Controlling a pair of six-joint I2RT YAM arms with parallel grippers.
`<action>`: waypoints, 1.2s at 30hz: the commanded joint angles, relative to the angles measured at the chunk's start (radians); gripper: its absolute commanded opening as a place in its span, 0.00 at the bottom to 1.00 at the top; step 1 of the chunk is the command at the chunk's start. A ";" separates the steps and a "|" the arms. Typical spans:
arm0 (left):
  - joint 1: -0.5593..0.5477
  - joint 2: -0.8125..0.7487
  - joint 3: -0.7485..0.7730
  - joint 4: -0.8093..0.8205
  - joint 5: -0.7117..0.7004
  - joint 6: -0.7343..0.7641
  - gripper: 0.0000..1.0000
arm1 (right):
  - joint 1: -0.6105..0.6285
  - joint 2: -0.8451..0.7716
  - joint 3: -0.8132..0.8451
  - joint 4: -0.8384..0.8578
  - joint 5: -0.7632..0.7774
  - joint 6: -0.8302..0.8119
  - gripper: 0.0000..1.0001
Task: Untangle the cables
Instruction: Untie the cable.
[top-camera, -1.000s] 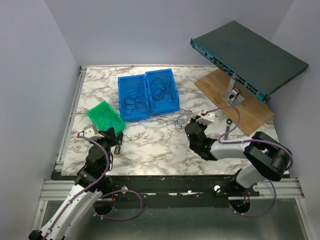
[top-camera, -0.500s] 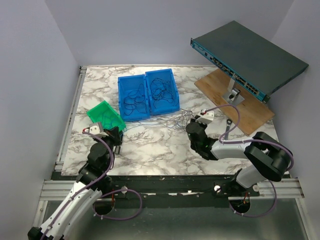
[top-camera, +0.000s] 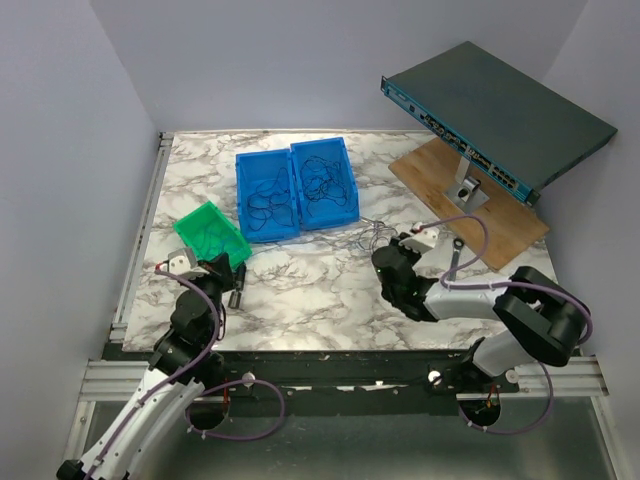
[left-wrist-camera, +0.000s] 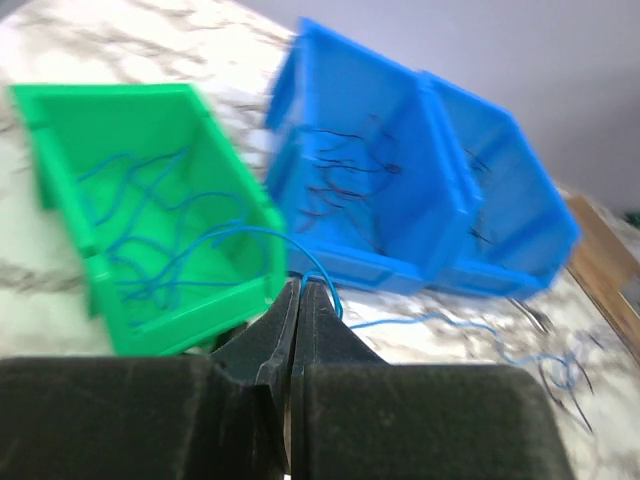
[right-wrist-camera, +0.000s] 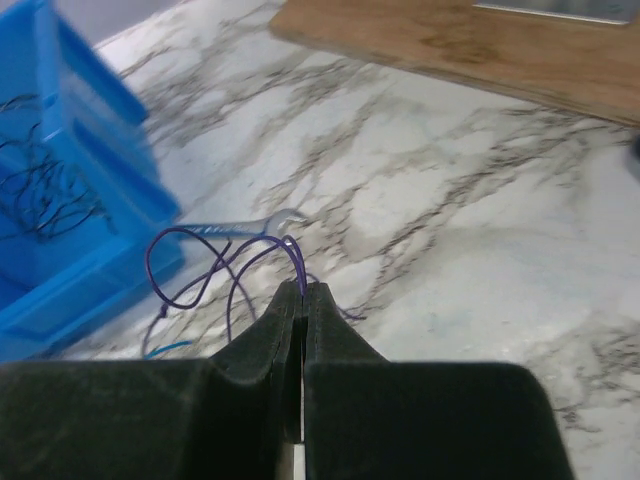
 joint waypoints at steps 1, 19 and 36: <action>-0.003 -0.043 0.060 -0.282 -0.365 -0.196 0.00 | -0.039 -0.026 0.051 -0.477 0.386 0.485 0.01; -0.004 -0.118 0.018 -0.220 -0.359 -0.171 0.00 | 0.010 0.247 0.427 -2.053 0.595 1.945 0.01; 0.004 0.378 0.581 -0.637 -0.275 -0.217 0.00 | 0.113 0.152 0.501 -2.052 0.656 1.714 0.01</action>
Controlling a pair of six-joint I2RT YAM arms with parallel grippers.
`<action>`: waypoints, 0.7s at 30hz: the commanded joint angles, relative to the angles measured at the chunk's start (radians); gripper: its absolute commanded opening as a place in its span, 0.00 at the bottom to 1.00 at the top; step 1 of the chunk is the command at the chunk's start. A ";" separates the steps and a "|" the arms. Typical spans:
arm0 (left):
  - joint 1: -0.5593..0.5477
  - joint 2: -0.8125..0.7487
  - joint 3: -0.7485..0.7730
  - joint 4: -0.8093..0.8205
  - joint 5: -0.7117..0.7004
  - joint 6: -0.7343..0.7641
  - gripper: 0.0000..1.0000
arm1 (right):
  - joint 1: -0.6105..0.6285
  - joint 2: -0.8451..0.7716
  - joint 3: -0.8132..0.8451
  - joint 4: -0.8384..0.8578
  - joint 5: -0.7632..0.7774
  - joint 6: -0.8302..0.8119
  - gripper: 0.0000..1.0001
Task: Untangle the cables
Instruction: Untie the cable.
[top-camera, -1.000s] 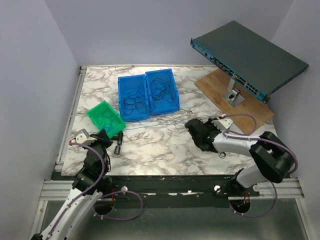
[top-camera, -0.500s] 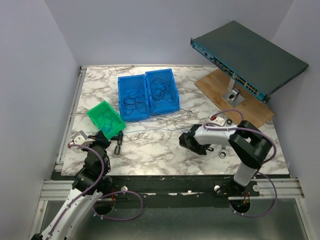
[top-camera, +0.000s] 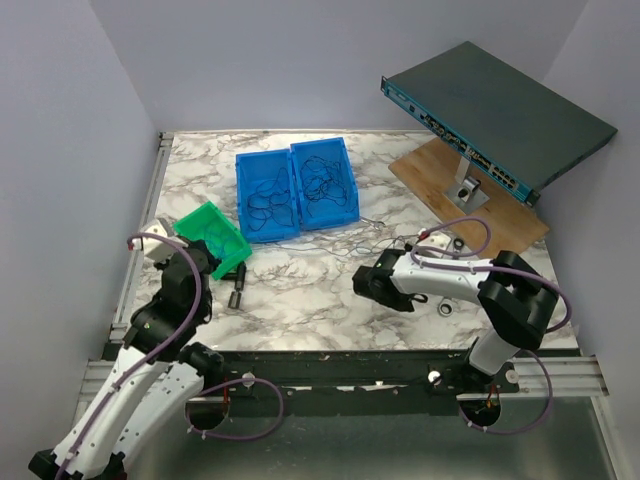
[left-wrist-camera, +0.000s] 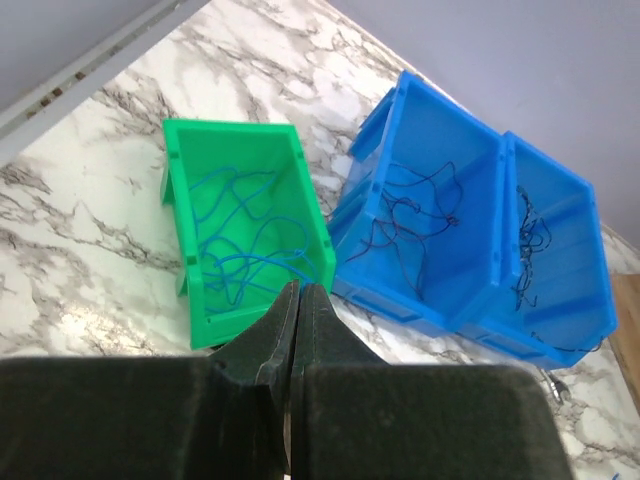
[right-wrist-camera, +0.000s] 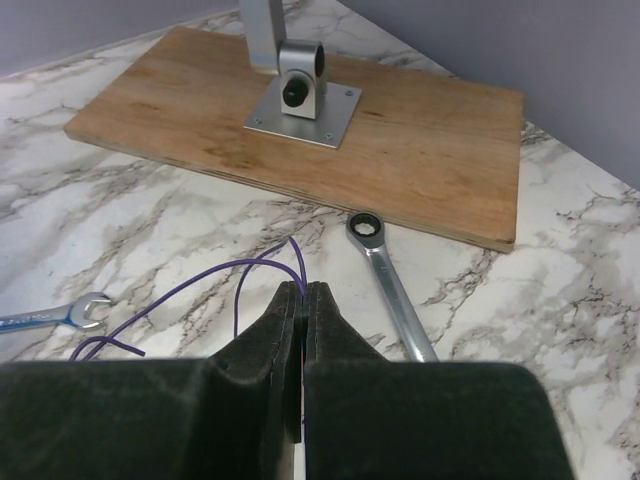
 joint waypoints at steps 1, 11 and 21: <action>0.011 0.133 0.176 -0.148 0.033 0.047 0.00 | 0.024 -0.008 0.061 -0.031 0.160 0.243 0.01; 0.104 0.235 0.258 -0.092 0.109 0.202 0.00 | 0.066 -0.104 0.002 -0.032 0.215 0.316 0.01; 0.324 0.264 0.324 -0.118 0.072 0.199 0.00 | 0.086 -0.097 0.032 -0.032 0.237 0.233 0.01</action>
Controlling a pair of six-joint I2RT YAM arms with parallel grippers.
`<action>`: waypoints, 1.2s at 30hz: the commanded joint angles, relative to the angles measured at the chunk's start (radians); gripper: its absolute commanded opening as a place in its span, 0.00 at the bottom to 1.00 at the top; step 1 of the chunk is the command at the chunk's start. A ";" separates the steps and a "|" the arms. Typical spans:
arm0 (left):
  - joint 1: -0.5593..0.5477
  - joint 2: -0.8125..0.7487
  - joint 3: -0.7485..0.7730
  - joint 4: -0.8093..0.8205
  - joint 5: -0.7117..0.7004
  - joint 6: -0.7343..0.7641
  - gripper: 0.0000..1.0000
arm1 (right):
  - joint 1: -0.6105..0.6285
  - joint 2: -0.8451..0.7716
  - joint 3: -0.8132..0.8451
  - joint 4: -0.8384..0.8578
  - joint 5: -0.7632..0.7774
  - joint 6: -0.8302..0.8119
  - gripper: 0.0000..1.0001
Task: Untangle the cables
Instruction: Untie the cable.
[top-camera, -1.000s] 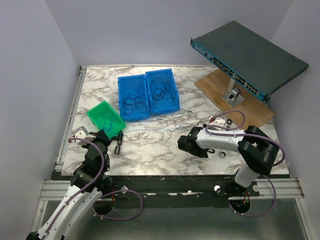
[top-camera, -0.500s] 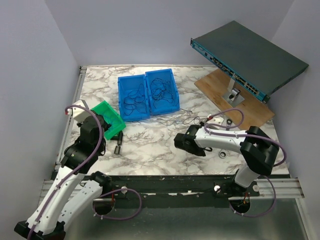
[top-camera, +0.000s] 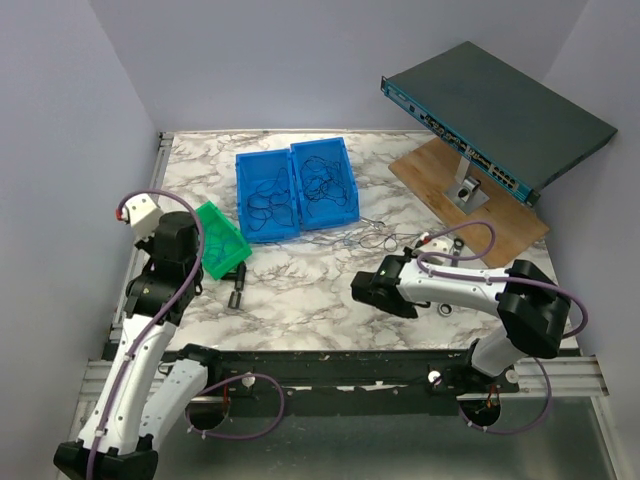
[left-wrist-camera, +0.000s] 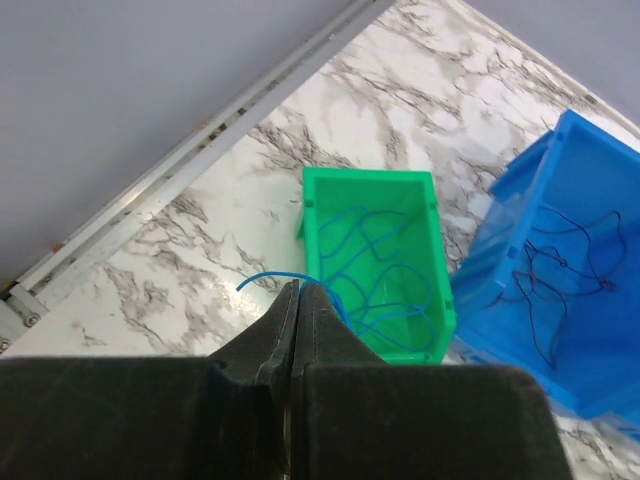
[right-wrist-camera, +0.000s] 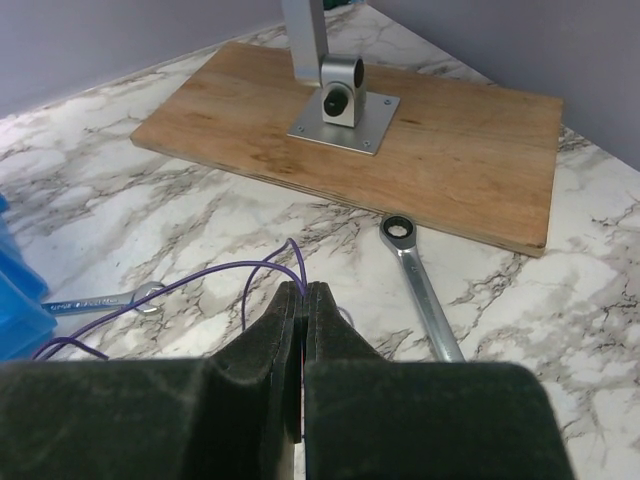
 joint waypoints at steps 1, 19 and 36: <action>0.086 -0.036 0.073 0.030 0.086 0.096 0.00 | 0.018 -0.003 0.038 -0.020 0.225 0.208 0.01; 0.315 0.341 0.260 -0.005 0.226 0.326 0.00 | 0.020 -0.305 0.006 -0.018 0.234 0.101 0.01; 0.545 0.272 0.276 0.066 0.595 0.173 0.00 | 0.117 -0.415 0.046 -0.018 0.207 0.035 0.01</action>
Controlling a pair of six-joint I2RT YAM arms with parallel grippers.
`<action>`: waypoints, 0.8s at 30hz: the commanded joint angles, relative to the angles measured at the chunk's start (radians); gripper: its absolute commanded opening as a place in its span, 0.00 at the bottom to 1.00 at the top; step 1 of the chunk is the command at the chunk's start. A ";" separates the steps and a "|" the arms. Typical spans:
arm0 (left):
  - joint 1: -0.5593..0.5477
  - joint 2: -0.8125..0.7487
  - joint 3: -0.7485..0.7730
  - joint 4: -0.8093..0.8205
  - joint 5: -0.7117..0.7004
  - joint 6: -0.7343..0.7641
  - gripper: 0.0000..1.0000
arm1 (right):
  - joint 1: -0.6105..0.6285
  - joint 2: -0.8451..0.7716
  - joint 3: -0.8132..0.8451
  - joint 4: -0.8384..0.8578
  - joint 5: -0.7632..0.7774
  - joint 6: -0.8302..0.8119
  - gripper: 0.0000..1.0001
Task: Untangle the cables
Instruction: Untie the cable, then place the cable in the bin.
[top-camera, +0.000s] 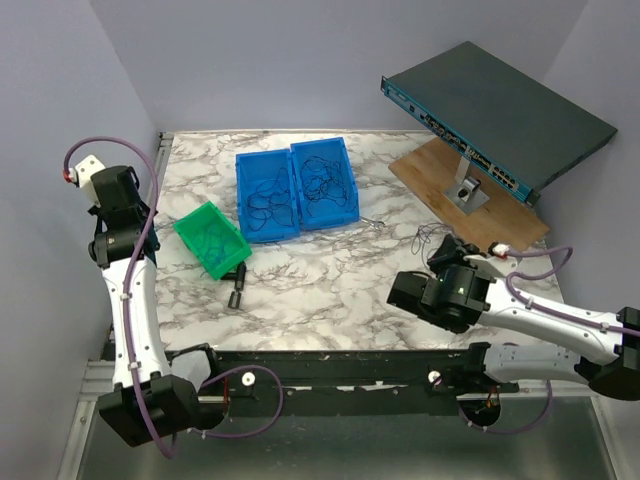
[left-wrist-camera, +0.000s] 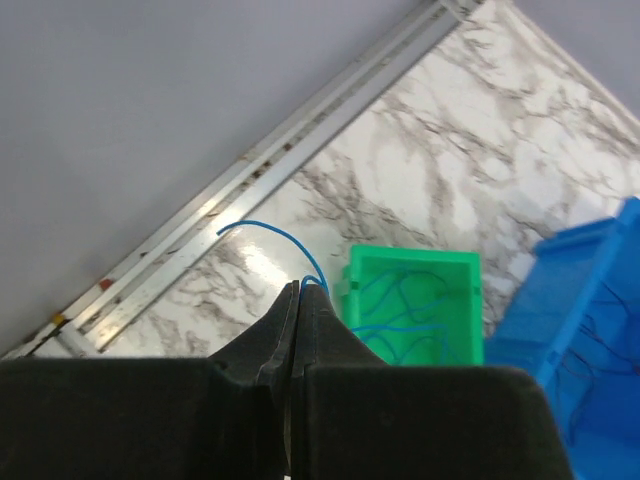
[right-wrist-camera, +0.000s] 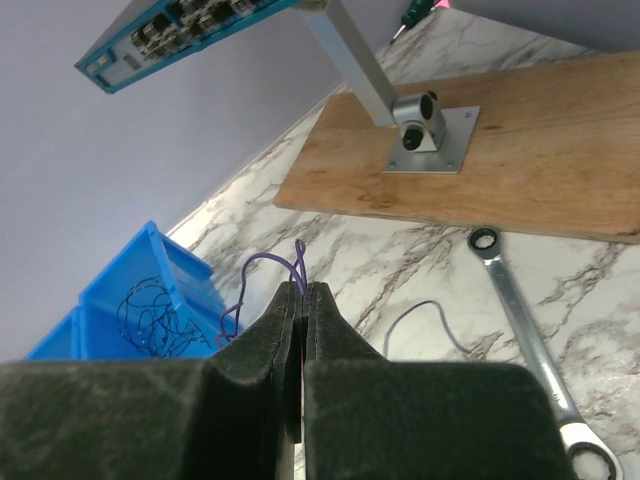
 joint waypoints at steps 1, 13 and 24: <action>-0.036 -0.064 -0.012 0.070 0.198 -0.003 0.00 | 0.024 0.138 0.079 -0.011 0.202 0.042 0.01; -0.139 -0.176 -0.056 0.007 0.485 0.123 0.00 | 0.017 0.359 0.163 -0.009 0.229 0.424 0.01; -0.168 -0.103 -0.052 -0.011 0.406 0.158 0.00 | 0.028 0.434 0.269 -0.009 0.233 0.574 0.01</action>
